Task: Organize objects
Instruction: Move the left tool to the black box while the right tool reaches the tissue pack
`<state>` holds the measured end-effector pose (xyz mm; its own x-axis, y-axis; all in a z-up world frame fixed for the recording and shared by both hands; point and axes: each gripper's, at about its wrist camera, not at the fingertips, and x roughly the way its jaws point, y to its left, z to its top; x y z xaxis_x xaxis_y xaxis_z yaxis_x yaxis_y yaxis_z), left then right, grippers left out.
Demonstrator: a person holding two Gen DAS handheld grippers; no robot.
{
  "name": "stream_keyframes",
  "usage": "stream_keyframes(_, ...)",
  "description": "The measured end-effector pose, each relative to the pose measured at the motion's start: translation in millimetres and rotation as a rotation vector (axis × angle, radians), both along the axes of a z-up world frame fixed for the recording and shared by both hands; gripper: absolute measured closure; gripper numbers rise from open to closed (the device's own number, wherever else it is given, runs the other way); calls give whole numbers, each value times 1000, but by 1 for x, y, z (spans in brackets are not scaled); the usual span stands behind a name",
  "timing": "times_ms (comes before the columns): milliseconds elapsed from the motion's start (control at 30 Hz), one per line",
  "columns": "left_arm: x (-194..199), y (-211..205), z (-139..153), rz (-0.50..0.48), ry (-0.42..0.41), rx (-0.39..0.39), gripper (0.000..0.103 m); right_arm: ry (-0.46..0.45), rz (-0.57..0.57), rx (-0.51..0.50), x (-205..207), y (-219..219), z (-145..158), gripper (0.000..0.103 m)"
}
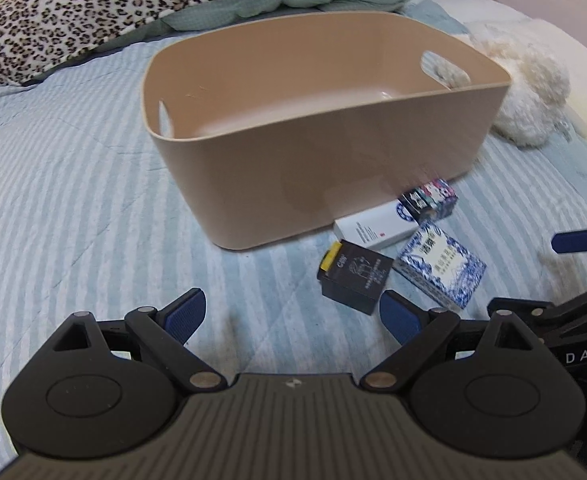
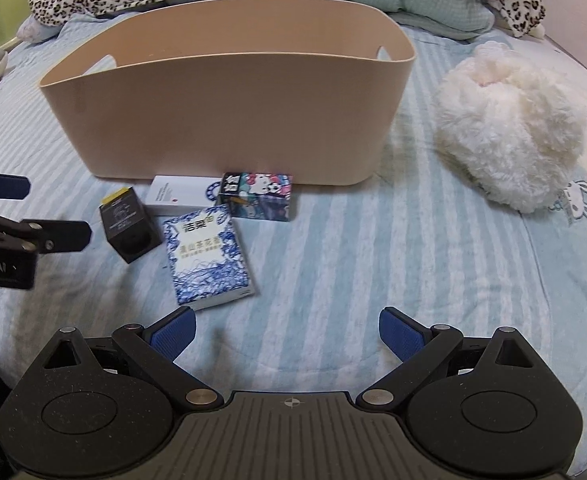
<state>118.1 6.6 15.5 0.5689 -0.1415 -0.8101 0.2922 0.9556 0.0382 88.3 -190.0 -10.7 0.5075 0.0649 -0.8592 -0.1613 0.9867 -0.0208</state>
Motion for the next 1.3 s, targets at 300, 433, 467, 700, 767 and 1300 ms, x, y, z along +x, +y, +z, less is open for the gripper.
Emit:
stream_keyframes(300, -2, -3, -6, -48, 9, 7, 9, 26, 47, 4, 2, 14, -8, 3)
stream_keyframes(433, 2, -5, -12, -74, 29, 4, 9, 31, 55, -6, 6, 19, -14, 4)
stream_keyframes(467, 3, -6, -15, -80, 35, 2, 9, 32, 57, -9, 6, 20, -15, 4)
stream_keyframes(700, 13, -11, -29, -94, 63, -12, 9, 27, 62, -34, 8, 21, -20, 5)
stream_keyframes(767, 16, -13, -29, -93, 60, -24, 9, 25, 60, -35, 9, 21, -21, 5)
stream_keyframes(1300, 26, -14, -32, -105, 21, -70, 51, -32, 83, -44, 21, 33, -24, 15)
